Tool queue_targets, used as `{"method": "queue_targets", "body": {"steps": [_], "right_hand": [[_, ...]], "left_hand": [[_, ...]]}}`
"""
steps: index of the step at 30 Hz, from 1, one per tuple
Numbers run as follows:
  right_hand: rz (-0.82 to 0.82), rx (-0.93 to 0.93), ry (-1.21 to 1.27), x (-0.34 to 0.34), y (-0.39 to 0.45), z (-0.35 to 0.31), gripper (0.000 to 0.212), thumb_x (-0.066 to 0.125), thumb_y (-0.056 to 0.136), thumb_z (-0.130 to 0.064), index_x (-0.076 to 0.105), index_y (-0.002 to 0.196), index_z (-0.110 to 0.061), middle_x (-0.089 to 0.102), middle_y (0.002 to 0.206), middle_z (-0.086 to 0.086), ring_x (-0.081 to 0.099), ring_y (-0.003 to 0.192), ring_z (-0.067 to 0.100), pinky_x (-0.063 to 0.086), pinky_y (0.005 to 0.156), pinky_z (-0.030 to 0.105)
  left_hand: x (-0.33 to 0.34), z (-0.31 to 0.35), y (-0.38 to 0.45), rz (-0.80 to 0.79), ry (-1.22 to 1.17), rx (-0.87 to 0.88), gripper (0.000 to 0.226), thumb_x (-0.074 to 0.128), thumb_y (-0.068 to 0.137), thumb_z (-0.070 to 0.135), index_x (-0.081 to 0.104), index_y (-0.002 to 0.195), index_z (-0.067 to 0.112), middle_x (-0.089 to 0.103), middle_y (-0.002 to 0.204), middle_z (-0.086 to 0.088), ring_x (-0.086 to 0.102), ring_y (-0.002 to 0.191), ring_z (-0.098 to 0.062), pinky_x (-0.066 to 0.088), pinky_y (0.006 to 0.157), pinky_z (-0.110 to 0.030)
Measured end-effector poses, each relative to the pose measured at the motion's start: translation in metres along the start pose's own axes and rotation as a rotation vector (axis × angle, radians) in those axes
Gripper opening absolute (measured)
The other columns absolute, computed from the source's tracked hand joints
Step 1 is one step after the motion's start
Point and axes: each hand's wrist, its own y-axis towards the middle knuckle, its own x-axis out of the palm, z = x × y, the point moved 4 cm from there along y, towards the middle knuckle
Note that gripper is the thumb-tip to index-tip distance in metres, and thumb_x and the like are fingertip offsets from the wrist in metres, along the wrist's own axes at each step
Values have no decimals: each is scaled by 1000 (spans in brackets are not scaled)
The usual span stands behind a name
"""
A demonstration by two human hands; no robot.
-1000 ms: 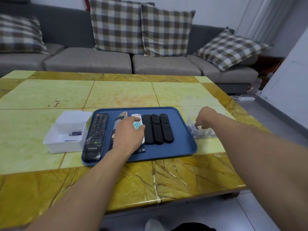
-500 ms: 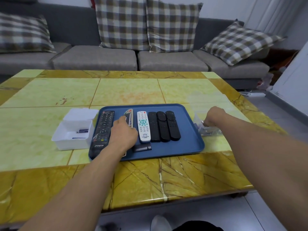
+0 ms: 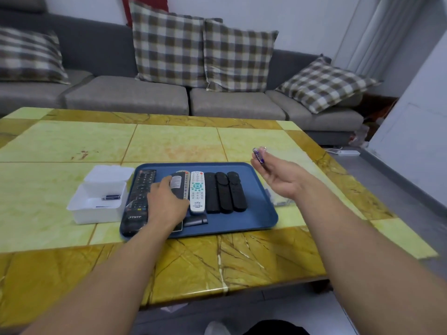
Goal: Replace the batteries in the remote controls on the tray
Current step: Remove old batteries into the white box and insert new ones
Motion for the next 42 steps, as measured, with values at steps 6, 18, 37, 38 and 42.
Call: {"method": "queue_targets", "body": {"steps": [6, 18, 37, 38, 42], "right_hand": [[-221, 254, 446, 53, -19, 65, 21, 59, 95, -8, 67, 112, 3, 68, 91, 13, 66, 79, 19, 59, 63, 22], [-54, 209, 344, 81, 2, 106, 19, 53, 101, -17, 63, 115, -9, 61, 74, -1, 36, 45, 4, 18, 28, 16], [-3, 469, 755, 107, 4, 136, 27, 51, 103, -24, 57, 83, -7, 52, 53, 2, 25, 25, 9, 30, 45, 11], [2, 475, 778, 107, 2, 134, 25, 50, 103, -24, 57, 85, -7, 53, 60, 2, 28, 27, 8, 35, 42, 11], [54, 500, 960, 101, -2, 123, 22, 51, 102, -17, 58, 88, -1, 57, 75, 6, 46, 35, 12, 28, 25, 16]], "left_hand": [[-20, 17, -13, 164, -286, 0, 83, 81, 78, 12, 40, 150, 11, 57, 131, 1, 58, 112, -20, 43, 92, -29], [-32, 0, -20, -85, -1131, -469, 33, 82, 83, 16, 68, 110, 3, 73, 86, -13, 73, 65, -20, 55, 46, -29], [-35, 28, -49, -491, -1299, -428, 28, 62, 97, 31, 72, 96, 4, 71, 74, -7, 65, 56, -14, 54, 56, -21], [-36, 27, -49, -481, -1338, -440, 28, 60, 98, 28, 71, 103, 3, 72, 78, -8, 67, 59, -15, 56, 58, -22], [-43, 18, -38, -371, -1528, -511, 35, 50, 101, 17, 60, 128, -3, 73, 105, -19, 75, 76, -22, 62, 68, -33]]}}
